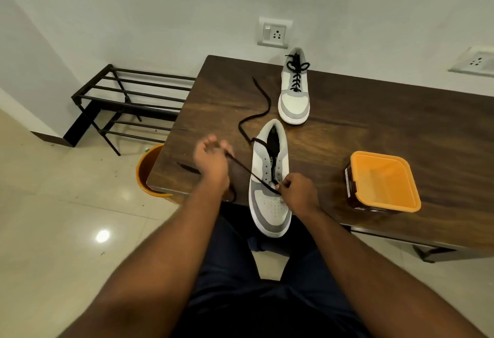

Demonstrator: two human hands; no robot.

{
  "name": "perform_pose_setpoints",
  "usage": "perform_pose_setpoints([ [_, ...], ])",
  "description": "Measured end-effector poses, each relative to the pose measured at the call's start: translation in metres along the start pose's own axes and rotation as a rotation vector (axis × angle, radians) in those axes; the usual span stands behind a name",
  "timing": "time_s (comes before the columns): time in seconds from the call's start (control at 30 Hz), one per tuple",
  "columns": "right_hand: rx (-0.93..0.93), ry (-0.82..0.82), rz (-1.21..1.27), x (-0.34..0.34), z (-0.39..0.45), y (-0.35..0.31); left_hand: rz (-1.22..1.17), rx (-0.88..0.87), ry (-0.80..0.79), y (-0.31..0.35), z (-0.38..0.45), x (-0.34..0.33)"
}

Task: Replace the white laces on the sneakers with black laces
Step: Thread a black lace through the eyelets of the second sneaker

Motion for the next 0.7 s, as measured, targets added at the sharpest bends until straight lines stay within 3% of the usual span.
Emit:
perform_pose_setpoints([
  [0.07, -0.014, -0.020, 0.024, -0.001, 0.002, 0.001, -0.273, -0.017, 0.010, 0.054, 0.014, -0.020],
  [0.13, -0.019, -0.030, 0.051, -0.003, 0.004, 0.002, -0.380, -0.124, -0.046, 0.109, 0.016, -0.034],
  [0.27, -0.016, -0.011, 0.079, 0.002, -0.002, 0.000, -0.147, -0.269, -0.166, 0.160, 0.001, -0.042],
  [0.4, 0.047, 0.124, 0.172, 0.014, -0.011, -0.005, 0.416, -0.043, -0.446, 0.099, -0.028, -0.033],
  [0.5, 0.308, 0.227, 0.233, 0.028, -0.016, -0.021, 0.617, 0.201, -0.707, 0.046, -0.054, -0.011],
  [0.63, 0.575, -0.012, -0.113, 0.025, -0.017, -0.035, 0.611, 0.381, -0.881, 0.020, -0.065, 0.008],
  [0.7, 0.562, -0.159, 0.062, 0.021, -0.022, -0.036, 0.609, 0.376, -0.860, 0.023, -0.061, 0.014],
])
Point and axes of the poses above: each hand's wrist, its own z-axis towards the middle knuckle, its own x-axis out of the back of the hand, y = z × x, the point moved 3 cm from there along z, towards the middle knuckle, and after that the axes turned 1 degree about x, right-handed, at the moved point
